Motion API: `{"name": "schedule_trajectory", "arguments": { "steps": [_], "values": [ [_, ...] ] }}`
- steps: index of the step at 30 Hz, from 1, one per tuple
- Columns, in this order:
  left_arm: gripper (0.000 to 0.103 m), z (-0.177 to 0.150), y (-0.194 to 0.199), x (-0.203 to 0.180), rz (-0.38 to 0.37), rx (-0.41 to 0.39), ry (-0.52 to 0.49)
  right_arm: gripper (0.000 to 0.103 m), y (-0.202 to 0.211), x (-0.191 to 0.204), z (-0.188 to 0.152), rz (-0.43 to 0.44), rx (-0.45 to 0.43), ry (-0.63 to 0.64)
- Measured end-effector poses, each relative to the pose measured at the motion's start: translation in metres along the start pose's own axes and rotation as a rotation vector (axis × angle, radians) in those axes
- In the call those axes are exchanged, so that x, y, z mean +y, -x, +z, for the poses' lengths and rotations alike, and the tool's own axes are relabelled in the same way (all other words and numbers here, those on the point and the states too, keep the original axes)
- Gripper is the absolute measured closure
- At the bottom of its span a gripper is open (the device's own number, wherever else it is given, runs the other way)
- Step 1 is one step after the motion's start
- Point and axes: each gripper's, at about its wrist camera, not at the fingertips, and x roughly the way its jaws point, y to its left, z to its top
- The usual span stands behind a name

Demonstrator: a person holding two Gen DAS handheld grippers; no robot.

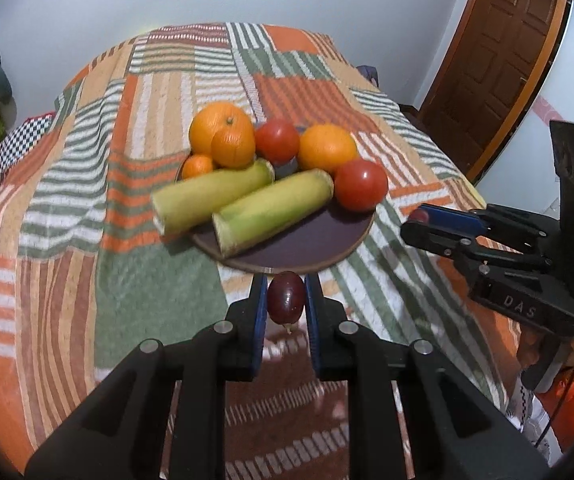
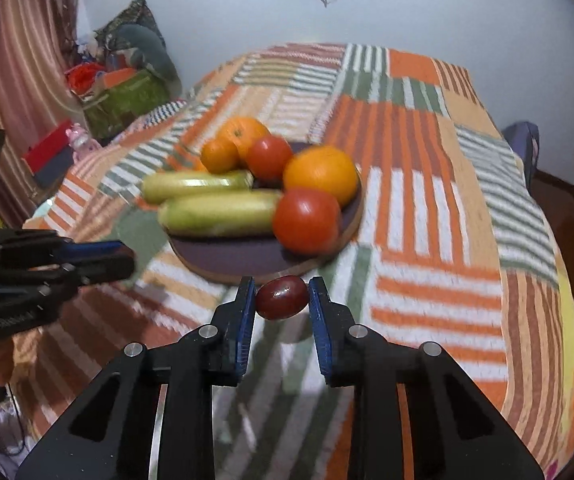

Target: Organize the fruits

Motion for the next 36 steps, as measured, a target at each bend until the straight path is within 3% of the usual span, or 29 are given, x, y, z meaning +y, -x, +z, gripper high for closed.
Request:
{"name": "schedule_trajectory", "arguments": {
  "steps": [8,20,22,24,26,31,36],
  "values": [
    [0.085,0.025,-0.006,0.002,-0.012,-0.031,-0.005,0.078,-0.022,0.021,0.02,0.02,-0.004,0.074],
    [0.085,0.025,-0.048,-0.002,-0.014,0.051,-0.024,0.078,-0.054,0.024,0.011,0.026,0.101,0.104],
    [0.079,0.025,-0.051,0.001,-0.015,0.06,-0.009,0.076,-0.054,0.024,0.011,0.028,0.105,0.1],
    [0.072,0.025,-0.051,0.004,-0.022,0.065,0.017,0.066,-0.054,0.025,0.01,0.025,0.104,0.101],
    [0.07,0.024,-0.047,0.007,-0.022,0.06,0.029,0.058,-0.051,0.026,0.01,0.02,0.094,0.101],
    [0.07,0.023,-0.025,0.004,0.001,0.016,0.031,0.058,-0.039,0.023,0.01,0.02,0.068,0.091],
    [0.07,0.025,0.03,-0.005,0.049,-0.109,0.024,0.058,-0.002,0.021,0.014,0.014,-0.003,0.059]
  ]
}}
